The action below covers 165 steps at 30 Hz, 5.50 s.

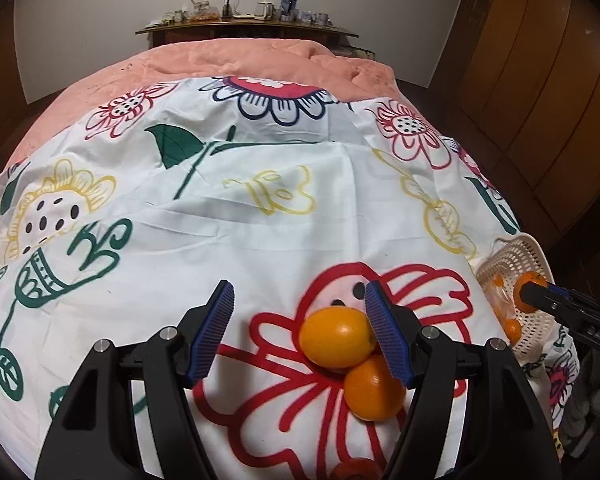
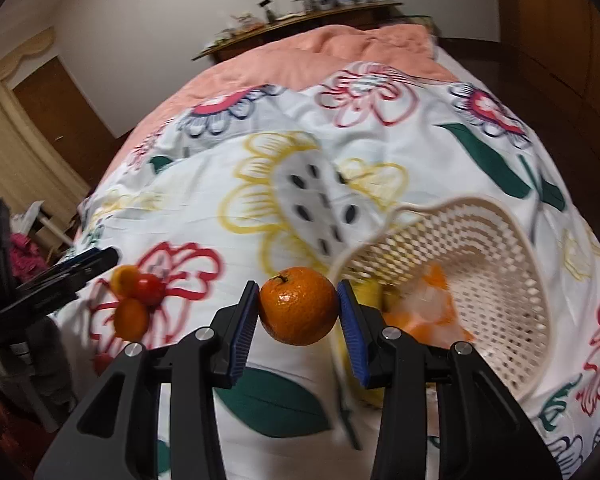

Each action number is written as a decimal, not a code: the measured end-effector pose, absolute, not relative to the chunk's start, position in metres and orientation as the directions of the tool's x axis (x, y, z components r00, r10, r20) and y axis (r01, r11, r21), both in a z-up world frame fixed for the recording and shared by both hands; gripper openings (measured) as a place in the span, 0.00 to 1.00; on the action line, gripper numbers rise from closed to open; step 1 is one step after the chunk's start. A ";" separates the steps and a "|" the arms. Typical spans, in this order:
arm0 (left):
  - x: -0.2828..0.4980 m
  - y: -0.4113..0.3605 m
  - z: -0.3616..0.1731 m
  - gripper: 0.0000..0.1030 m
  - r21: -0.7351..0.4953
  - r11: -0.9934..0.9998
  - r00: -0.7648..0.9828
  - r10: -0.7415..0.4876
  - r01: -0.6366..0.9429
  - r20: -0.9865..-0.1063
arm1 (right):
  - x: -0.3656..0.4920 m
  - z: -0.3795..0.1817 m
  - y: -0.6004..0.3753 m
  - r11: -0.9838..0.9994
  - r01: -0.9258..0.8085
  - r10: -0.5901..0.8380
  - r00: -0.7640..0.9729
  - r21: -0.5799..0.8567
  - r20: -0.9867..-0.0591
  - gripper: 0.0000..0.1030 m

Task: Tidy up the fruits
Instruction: 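Carry the orange with the right gripper into the basket and release, then carry the orange with the left gripper into the basket and release, then move both grippers back over the remaining fruit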

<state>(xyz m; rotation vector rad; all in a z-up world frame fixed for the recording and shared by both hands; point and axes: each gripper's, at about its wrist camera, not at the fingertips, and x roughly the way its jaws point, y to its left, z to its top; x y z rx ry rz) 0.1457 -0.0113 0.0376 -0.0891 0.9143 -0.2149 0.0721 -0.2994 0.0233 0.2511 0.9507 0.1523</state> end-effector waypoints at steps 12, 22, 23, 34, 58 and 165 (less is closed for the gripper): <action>0.143 -0.026 0.027 0.68 -0.197 0.963 0.538 -0.267 0.185 -0.800 | 0.061 0.003 -0.344 0.969 0.125 0.103 0.579 0.213 -0.809 0.40; 0.144 -0.028 0.019 0.67 -0.224 0.956 0.521 -0.292 0.191 -0.802 | 0.057 0.001 -0.357 0.966 0.173 0.052 0.598 0.193 -0.800 0.45; 0.145 -0.028 0.018 0.66 -0.230 0.954 0.520 -0.297 0.191 -0.801 | 0.058 0.000 -0.358 0.964 0.176 0.055 0.599 0.198 -0.799 0.45; 0.142 -0.027 0.018 0.56 -0.269 0.939 0.510 -0.341 0.212 -0.789 | 0.056 -0.001 -0.357 0.961 0.171 0.073 0.604 0.218 -0.794 0.45; 0.124 -0.051 0.049 0.45 -0.126 0.969 0.600 -0.232 0.213 -0.766 | 0.046 0.005 -0.368 0.948 0.178 0.095 0.636 0.266 -0.766 0.45; 0.122 -0.142 0.073 0.78 -0.045 0.941 0.608 -0.253 0.336 -0.753 | 0.014 0.024 -0.358 0.944 0.136 0.128 0.688 0.300 -0.714 0.62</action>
